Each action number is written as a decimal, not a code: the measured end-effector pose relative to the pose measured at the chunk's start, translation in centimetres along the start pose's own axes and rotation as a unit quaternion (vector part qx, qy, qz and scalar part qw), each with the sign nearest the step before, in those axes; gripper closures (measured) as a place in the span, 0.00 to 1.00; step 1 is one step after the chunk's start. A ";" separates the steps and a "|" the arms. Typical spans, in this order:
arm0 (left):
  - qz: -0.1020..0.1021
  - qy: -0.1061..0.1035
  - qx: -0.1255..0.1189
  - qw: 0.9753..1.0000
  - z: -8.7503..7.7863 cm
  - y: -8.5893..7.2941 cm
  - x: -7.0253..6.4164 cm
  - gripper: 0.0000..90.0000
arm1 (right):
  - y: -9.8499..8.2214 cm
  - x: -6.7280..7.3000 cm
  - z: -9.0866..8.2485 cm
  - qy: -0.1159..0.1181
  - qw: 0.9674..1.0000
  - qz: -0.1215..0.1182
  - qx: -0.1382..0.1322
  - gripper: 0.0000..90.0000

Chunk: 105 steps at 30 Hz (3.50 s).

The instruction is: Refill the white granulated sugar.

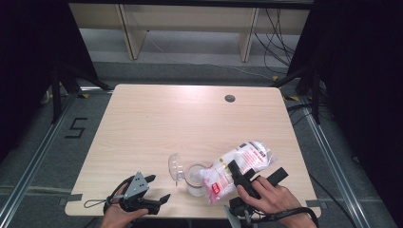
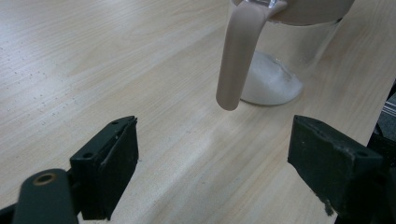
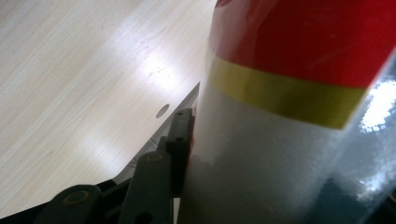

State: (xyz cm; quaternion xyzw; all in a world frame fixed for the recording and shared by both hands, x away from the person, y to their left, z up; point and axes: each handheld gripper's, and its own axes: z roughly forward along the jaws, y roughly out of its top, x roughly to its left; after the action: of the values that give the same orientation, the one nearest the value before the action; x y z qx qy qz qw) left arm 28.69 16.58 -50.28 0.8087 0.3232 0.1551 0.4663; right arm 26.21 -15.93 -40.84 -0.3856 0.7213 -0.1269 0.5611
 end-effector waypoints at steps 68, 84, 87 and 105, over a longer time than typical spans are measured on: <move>0.009 0.000 0.002 1.000 0.0 0.0 0.0 0.18 | -0.9 0.1 0.2 0.019 1.000 0.010 0.000 0.77; -0.004 0.001 0.003 1.000 0.0 0.0 -0.2 0.18 | -0.5 -0.9 0.5 0.023 0.999 -0.023 -0.008 0.78; -0.004 0.000 -0.001 1.000 0.1 0.0 -0.2 0.18 | -0.4 -1.0 0.4 0.027 0.999 -0.021 -0.001 0.78; -0.003 -0.001 0.003 1.000 0.1 0.0 -0.2 0.18 | -0.4 -1.3 0.6 0.031 0.999 -0.007 0.002 0.79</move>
State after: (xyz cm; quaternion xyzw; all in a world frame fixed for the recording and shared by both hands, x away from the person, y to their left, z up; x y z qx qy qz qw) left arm 28.55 16.41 -50.32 0.8091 0.3256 0.1523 0.4649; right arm 27.01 -15.19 -39.85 -0.3858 0.7354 -0.1442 0.5381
